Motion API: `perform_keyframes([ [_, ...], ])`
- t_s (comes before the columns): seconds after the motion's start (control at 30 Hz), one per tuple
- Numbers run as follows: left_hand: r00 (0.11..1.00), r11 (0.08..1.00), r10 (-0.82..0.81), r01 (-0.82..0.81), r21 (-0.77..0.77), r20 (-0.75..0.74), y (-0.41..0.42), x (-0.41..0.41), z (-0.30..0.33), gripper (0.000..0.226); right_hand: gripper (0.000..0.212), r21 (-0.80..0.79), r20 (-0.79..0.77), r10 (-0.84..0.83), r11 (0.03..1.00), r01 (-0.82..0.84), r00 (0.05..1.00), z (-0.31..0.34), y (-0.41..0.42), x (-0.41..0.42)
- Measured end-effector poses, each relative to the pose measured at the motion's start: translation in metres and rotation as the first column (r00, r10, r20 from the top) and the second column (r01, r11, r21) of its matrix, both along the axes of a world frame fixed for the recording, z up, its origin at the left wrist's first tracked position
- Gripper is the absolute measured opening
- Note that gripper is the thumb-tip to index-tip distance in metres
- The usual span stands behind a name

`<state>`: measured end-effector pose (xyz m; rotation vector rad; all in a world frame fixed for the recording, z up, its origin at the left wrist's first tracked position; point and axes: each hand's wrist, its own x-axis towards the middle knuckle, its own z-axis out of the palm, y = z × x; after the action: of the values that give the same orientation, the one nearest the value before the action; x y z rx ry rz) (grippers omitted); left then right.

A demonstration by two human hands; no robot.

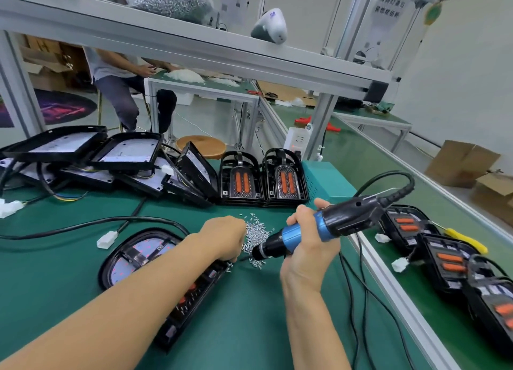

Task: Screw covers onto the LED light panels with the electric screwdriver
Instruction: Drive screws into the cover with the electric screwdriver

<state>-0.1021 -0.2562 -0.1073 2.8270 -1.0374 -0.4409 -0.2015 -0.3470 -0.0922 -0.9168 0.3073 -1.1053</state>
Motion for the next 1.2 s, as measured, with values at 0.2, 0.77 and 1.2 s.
perform_keyframes([
  [0.2, 1.0, 1.0, -0.002, 0.002, -0.022, -0.001, 0.001, -0.001, 0.001, 0.013, 0.028, -0.023, -0.016, -0.01, 1.0, 0.01, 1.0, -0.005, 0.004, 0.008],
  [0.77, 0.974, 0.99, -0.071, 0.095, -0.102, 0.213, 0.018, -0.018, 0.021, 0.021, 0.024, -0.184, 0.046, -0.013, 0.983, 0.022, 0.999, 0.011, 0.014, -0.001],
  [1.2, 0.914, 0.908, 0.099, 0.078, -0.411, 0.394, 0.146, -0.095, 0.03, 0.03, 0.022, -0.184, 0.157, 0.235, 0.961, -0.205, 0.959, 0.037, 0.049, -0.044],
])
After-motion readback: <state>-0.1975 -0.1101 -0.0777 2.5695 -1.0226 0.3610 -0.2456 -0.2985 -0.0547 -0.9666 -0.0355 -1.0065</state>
